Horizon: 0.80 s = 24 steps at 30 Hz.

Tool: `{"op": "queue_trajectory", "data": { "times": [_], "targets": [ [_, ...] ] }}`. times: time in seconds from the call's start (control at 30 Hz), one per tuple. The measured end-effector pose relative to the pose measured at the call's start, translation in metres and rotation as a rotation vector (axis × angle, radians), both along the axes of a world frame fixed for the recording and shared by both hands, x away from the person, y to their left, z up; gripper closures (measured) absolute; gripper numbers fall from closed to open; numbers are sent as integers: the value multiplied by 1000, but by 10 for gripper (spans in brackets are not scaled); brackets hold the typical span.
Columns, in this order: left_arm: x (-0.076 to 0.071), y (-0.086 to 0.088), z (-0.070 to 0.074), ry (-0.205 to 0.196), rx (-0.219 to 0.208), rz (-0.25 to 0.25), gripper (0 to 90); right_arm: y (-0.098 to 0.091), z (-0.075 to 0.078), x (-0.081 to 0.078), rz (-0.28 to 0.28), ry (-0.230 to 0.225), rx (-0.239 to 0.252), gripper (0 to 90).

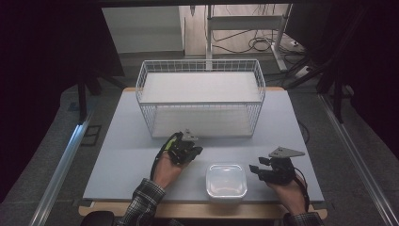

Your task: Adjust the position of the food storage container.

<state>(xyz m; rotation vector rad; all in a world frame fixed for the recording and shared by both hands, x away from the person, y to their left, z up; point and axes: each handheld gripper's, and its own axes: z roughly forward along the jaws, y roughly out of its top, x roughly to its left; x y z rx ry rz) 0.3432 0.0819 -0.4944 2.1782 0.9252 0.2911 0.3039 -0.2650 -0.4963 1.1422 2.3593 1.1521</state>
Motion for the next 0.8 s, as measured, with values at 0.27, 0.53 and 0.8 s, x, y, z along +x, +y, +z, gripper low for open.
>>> {"op": "queue_trajectory", "data": {
  "times": [0.27,0.53,0.8],
  "targets": [
    [-2,25,-1,-6,14,56,900,1,-1,0,3,1,-4,455],
    [-6,49,-3,11,34,109,900,1,-1,0,5,5,-6,453],
    [-12,78,-6,13,49,173,900,0,-1,1,-9,12,-2,453]
  ]
}}
